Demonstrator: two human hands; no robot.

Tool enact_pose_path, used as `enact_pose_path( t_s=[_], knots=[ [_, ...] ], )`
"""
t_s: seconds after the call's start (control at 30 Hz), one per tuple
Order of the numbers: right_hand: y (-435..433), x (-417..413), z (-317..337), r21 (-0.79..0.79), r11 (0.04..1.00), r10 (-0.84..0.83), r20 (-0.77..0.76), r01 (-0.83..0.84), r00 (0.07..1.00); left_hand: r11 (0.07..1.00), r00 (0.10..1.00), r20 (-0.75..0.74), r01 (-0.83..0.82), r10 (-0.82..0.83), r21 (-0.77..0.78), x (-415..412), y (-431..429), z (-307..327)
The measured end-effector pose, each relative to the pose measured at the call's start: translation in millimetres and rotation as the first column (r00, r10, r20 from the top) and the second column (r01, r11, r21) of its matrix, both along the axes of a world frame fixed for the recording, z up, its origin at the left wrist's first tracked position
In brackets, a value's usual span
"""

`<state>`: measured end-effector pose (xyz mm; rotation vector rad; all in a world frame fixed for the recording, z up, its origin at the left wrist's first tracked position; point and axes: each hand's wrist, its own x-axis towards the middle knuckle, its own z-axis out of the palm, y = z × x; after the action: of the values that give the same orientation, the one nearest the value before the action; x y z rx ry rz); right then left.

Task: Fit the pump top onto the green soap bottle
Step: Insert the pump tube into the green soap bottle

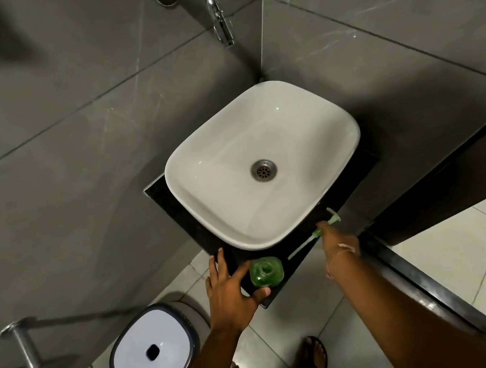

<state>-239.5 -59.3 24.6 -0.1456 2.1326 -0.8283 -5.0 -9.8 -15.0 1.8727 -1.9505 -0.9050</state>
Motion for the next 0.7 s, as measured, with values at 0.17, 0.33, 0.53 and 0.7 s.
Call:
enact_pose_path(
  t_s=[0.17, 0.33, 0.53, 0.7],
  knots=[
    [62.5, 16.0, 69.2, -0.451, 0.869, 0.057, -0.319, -0.205, 0.946, 1.0, 0.999, 0.04, 0.021, -0.021, 0.007, -0.2, -4.0, 0.6],
    [85.0, 59.1, 89.2, -0.5, 0.654, 0.197, -0.612, -0.568, 0.766, 0.999, 0.998, 0.051, 0.03, -0.031, 0.016, 1.9, -4.1, -1.9],
    [80.1, 74.9, 56.2, -0.498, 0.55, 0.18, -0.713, -0.671, 0.677, 1.0, 0.998, 0.051, 0.019, -0.02, 0.023, 0.4, -3.6, -0.9],
    [79.7, 75.9, 33.5, -0.434, 0.556, 0.26, -0.72, -0.709, 0.644, 0.999, 0.998, 0.065, 0.024, -0.025, 0.022, -0.3, -3.8, 0.6]
  ],
)
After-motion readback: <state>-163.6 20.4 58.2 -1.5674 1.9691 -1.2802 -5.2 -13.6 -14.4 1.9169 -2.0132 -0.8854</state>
